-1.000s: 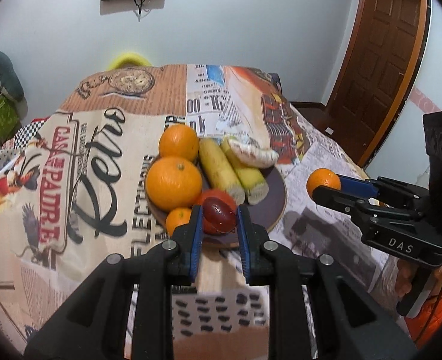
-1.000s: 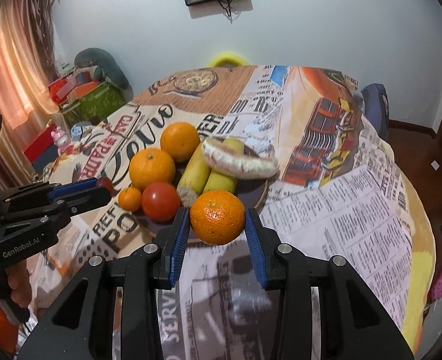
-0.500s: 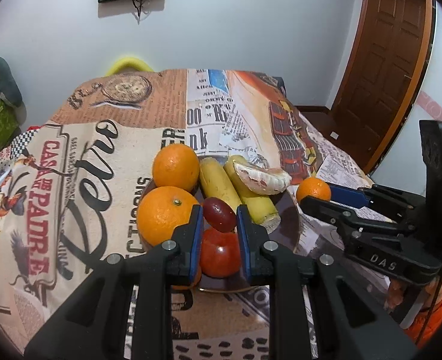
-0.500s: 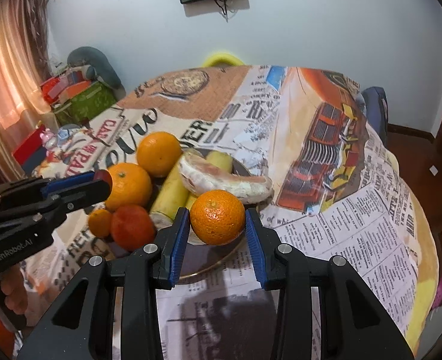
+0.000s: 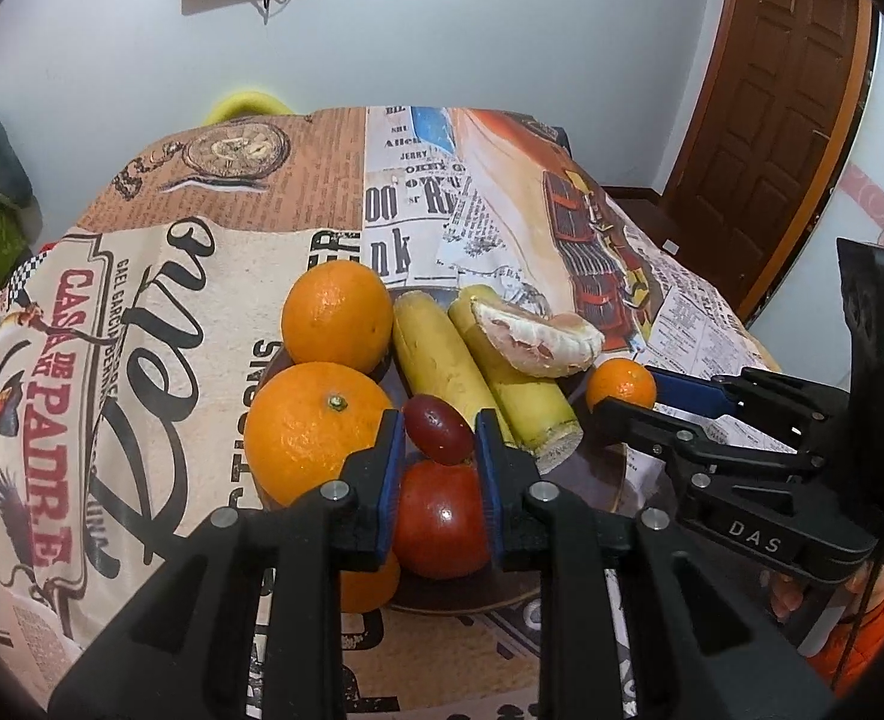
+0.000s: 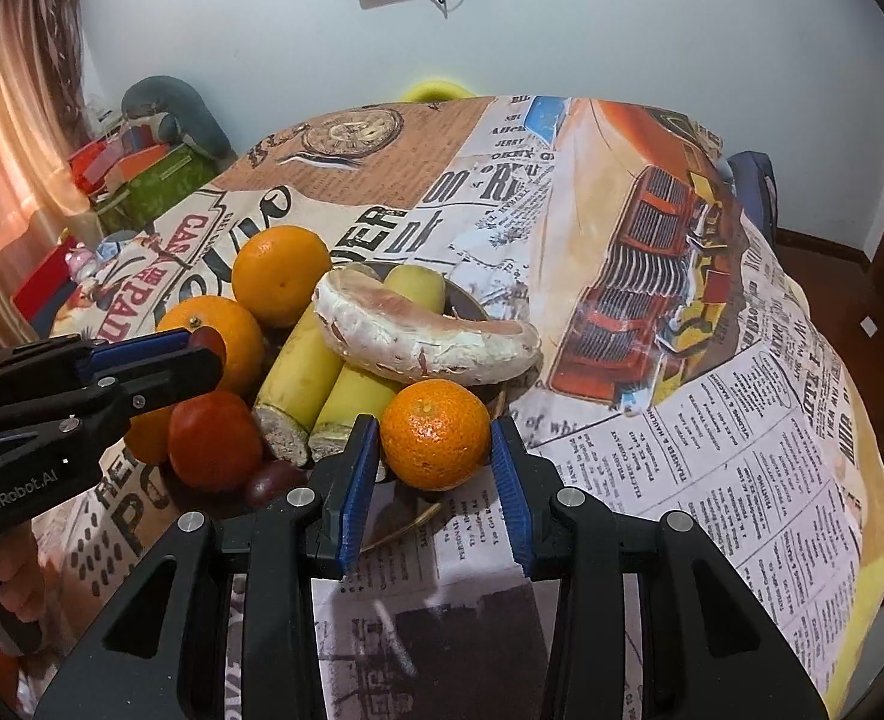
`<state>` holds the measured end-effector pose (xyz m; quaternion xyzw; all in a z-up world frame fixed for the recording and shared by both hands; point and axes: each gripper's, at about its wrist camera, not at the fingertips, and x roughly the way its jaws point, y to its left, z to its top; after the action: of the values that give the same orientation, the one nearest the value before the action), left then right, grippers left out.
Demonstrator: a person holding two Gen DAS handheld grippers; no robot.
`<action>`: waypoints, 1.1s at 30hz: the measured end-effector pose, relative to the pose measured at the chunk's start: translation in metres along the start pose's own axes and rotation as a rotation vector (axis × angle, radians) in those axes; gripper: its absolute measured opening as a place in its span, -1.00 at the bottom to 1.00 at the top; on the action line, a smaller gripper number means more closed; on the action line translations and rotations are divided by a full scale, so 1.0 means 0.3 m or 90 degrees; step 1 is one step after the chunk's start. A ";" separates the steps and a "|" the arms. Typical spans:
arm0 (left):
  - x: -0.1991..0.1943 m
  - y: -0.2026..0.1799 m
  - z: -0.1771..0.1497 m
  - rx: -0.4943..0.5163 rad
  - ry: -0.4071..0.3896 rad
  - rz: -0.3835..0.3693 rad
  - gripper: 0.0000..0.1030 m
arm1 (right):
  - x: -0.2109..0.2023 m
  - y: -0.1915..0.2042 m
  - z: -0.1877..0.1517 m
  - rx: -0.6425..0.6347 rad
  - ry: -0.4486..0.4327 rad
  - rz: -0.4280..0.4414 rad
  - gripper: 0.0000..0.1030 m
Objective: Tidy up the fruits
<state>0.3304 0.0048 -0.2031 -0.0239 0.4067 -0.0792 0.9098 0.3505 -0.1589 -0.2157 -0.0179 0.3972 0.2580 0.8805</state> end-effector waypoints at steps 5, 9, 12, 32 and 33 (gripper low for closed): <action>-0.010 0.006 0.000 -0.006 -0.006 0.003 -0.26 | 0.003 0.001 -0.001 0.003 0.005 0.006 -0.25; -0.042 0.004 0.002 -0.009 -0.018 0.005 -0.27 | -0.030 0.006 0.008 0.001 -0.010 0.007 -0.25; -0.093 -0.002 0.009 -0.011 -0.037 0.006 -0.26 | -0.077 0.018 0.017 0.001 -0.028 0.004 -0.25; -0.834 -0.141 -0.015 0.016 -0.318 0.030 -0.26 | -0.773 0.228 0.046 -0.034 -0.316 0.007 -0.25; -0.865 -0.149 -0.023 0.019 -0.329 0.033 -0.26 | -0.802 0.242 0.039 -0.039 -0.331 0.001 -0.25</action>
<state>0.1492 0.0033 -0.0119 -0.0192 0.1603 -0.0534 0.9854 0.1919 -0.1990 -0.0245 0.0229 0.1498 0.2668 0.9518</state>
